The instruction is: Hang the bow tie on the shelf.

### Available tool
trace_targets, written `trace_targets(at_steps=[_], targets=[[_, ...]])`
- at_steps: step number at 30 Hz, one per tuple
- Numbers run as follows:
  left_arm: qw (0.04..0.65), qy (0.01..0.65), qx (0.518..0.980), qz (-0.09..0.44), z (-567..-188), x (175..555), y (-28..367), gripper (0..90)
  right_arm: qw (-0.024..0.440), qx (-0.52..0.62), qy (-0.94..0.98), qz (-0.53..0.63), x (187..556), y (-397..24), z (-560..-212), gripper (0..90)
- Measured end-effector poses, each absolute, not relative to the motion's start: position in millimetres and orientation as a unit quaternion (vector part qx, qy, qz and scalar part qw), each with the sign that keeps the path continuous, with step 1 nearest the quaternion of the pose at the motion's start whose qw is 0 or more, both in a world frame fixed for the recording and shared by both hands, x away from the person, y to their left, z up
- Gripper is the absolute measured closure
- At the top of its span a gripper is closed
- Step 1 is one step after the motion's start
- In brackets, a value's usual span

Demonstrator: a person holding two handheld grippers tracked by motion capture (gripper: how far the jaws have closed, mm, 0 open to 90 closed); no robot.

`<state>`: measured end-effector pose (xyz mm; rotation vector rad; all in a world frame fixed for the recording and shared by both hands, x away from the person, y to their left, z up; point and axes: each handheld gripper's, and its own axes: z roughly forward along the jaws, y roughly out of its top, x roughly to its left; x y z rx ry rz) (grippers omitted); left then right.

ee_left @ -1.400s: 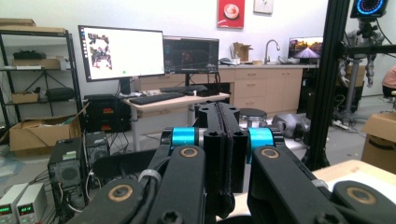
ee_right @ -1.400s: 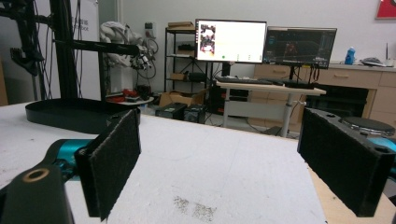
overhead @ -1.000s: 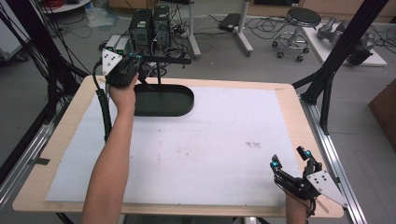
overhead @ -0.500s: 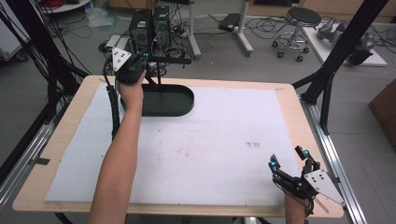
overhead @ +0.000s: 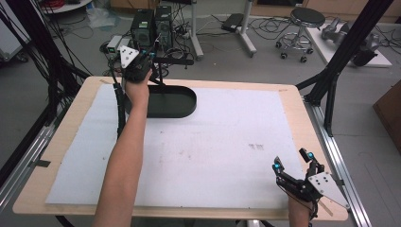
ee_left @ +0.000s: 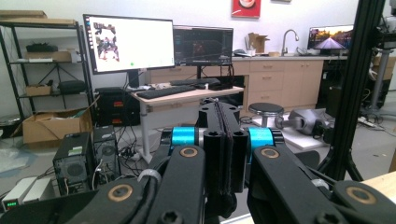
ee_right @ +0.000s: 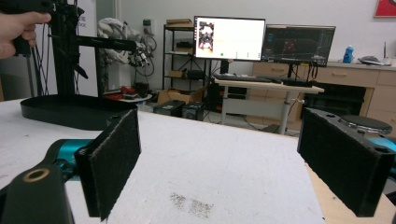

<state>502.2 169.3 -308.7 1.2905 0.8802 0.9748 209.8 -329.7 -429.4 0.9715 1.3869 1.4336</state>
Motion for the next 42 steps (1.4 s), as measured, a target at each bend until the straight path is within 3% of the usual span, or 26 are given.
trace_targets(at_steps=[30,31,33,42], targets=[[0.585,0.381,0.566,0.438,-306,510,171,87.9,0.444,0.385,0.569,0.574,213,-325,-431,12.5],[0.586,0.383,0.563,0.439,-306,509,171,86.9,0.442,0.387,0.57,0.575,213,-325,-431,12.4],[0.59,0.394,0.555,0.434,-306,510,173,70.7,0.442,0.385,0.571,0.574,214,-324,-431,12.5],[0.594,0.409,0.545,0.427,-303,505,181,54.9,0.441,0.386,0.568,0.577,213,-324,-431,12.5]])
